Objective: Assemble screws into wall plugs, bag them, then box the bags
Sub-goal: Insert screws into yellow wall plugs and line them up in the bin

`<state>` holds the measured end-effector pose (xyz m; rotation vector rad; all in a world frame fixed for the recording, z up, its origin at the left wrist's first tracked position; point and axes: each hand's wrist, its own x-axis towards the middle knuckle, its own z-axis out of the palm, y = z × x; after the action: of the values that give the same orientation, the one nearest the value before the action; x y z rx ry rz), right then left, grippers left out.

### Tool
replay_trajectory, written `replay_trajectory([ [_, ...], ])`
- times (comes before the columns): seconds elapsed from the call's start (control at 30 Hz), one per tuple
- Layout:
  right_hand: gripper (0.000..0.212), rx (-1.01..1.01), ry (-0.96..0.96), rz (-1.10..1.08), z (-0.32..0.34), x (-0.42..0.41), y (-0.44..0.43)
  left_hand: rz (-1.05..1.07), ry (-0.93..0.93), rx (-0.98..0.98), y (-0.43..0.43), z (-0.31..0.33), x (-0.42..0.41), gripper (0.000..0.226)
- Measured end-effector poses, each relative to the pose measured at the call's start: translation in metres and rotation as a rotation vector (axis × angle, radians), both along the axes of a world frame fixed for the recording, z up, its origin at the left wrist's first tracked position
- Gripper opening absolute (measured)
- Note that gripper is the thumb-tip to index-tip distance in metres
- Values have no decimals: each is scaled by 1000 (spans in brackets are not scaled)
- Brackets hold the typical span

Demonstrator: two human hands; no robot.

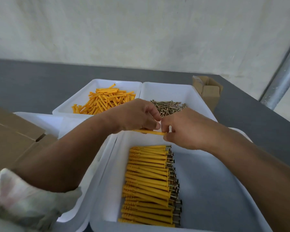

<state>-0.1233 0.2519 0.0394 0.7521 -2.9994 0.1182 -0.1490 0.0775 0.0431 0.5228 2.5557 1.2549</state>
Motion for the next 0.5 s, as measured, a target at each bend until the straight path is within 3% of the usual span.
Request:
replay_trajectory([
  [0.17, 15, 88, -71, -45, -13, 3, 2, 11, 147, -189, 1, 9, 2, 13],
  [0.4, 22, 140, -82, -71, -27, 5, -10, -150, 334, -898, 12, 4, 18, 28],
  [0.5, 24, 149, -101, -65, -27, 5, -9, -193, 378, -1011, 15, -10, 22, 30],
])
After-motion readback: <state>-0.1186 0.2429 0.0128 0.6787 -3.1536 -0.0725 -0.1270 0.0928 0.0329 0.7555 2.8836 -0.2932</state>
